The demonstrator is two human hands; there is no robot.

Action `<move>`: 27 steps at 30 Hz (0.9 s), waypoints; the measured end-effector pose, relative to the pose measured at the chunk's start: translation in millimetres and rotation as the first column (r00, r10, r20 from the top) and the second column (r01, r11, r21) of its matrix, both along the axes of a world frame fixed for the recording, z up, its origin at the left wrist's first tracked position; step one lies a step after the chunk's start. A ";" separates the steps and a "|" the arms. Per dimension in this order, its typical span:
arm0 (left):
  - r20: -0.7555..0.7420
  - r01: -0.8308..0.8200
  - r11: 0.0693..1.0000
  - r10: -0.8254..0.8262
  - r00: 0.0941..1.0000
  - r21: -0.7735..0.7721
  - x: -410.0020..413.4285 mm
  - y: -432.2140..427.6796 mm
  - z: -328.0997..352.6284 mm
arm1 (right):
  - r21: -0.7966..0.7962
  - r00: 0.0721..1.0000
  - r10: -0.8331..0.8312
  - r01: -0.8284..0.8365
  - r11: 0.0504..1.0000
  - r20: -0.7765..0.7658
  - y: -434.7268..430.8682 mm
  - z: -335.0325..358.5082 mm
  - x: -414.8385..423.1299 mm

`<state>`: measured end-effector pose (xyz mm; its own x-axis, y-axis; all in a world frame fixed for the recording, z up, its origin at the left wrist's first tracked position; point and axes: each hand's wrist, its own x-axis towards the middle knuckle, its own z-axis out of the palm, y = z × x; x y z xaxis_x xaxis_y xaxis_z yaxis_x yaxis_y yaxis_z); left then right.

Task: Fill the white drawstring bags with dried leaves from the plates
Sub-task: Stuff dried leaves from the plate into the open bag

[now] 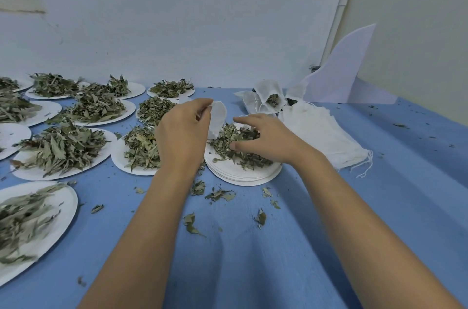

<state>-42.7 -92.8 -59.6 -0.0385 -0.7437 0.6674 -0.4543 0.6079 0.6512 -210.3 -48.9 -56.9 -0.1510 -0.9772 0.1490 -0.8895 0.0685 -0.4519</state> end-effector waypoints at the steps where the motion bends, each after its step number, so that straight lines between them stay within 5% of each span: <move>1: 0.002 -0.004 1.000 0.004 1.000 0.002 0.0 -0.3 0.1 | -0.045 0.999 -0.046 0.045 0.998 -0.019 -0.6 -0.1 2.8; 6: -0.002 -0.022 0.999 0.022 1.000 0.024 1.8 -0.2 1.4 | -0.137 0.935 -0.214 0.182 0.974 -0.284 -8.8 -24.3 32.3; 14: -0.088 -0.032 0.997 0.038 0.995 0.065 8.6 -1.8 5.0 | -0.094 0.941 -0.027 -0.005 0.996 -0.338 -24.9 -32.8 35.3; 20: -0.172 -0.042 0.994 0.058 0.983 0.098 12.5 -6.8 5.2 | 0.127 0.940 0.106 -0.068 0.990 -0.324 -41.3 -24.5 31.7; 27: -0.167 -0.029 0.993 0.049 0.985 0.118 11.3 -4.5 6.1 | -0.099 0.948 0.067 -0.102 0.990 -0.310 -31.9 -29.8 31.7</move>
<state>-31.4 -97.3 -53.4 0.0985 -0.8146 0.5715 -0.3531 0.5084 0.7854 -178.6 -80.8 -86.7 0.0014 -0.9588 0.2841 -0.9863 -0.0483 -0.1579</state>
